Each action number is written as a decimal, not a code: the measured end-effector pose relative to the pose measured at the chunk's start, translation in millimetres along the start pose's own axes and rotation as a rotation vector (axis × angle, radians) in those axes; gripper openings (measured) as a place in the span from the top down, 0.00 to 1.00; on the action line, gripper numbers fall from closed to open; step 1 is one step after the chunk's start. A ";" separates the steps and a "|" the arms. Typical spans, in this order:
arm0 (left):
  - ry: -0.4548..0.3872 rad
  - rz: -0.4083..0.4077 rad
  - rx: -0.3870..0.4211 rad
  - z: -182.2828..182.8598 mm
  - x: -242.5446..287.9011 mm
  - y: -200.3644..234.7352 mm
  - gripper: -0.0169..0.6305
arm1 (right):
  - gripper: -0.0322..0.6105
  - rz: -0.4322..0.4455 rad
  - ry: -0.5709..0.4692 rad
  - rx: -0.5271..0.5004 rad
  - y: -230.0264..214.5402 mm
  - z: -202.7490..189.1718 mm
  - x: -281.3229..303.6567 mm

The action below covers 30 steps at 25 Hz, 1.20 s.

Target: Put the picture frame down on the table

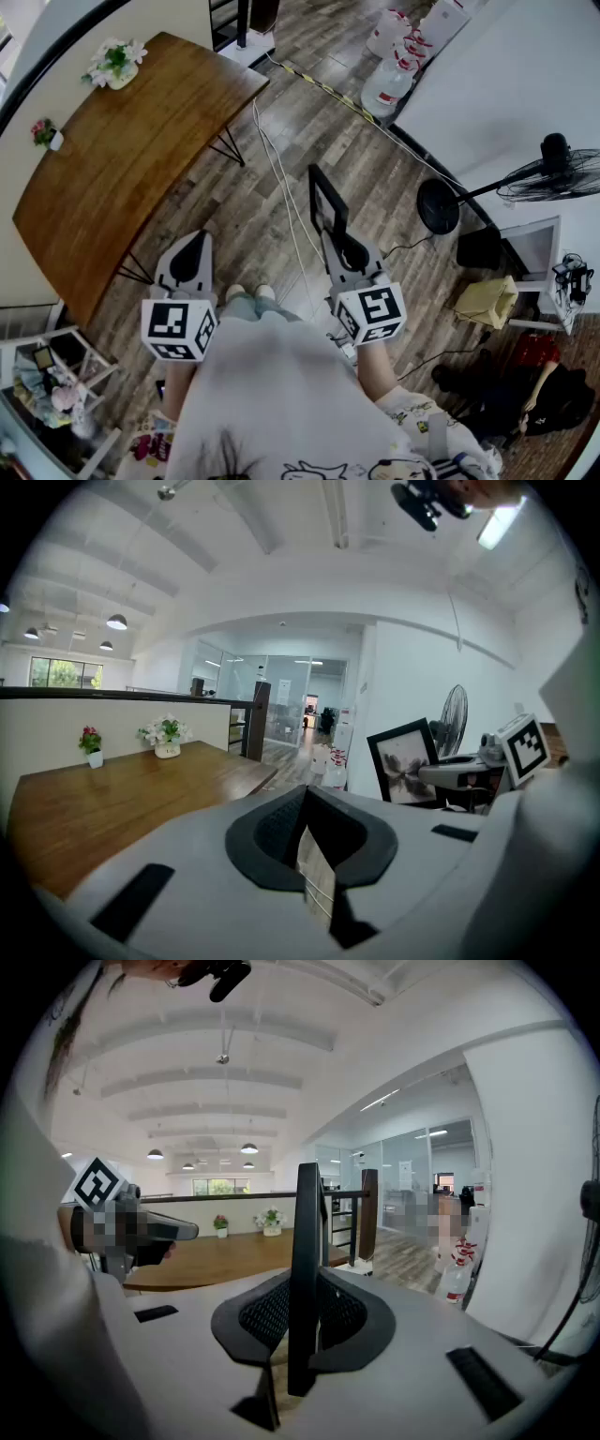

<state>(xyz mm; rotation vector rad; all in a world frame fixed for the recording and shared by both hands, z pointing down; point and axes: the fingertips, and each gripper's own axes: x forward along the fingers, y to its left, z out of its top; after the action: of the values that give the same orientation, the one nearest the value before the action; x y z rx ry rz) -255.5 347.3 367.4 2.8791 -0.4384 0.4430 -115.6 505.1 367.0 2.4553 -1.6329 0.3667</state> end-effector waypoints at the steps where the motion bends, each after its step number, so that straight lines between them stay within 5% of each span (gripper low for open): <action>1: 0.002 0.004 0.003 -1.5 -0.6 -2.2 0.97 | 0.89 0.000 0.002 -0.003 -1.6 -1.1 -2.7; 19: 0.071 0.041 0.010 -20.6 31.1 11.0 0.97 | 0.89 0.019 0.034 0.024 -21.3 -10.2 24.7; 30: 0.076 0.021 0.010 24.8 123.0 64.5 0.97 | 0.89 0.021 0.060 0.039 -54.5 18.3 123.7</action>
<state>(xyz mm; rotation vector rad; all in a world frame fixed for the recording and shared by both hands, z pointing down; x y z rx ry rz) -157.4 249.1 393.0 2.8587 -0.4557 0.5577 -17.5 412.2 385.8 2.4315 -1.6435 0.4754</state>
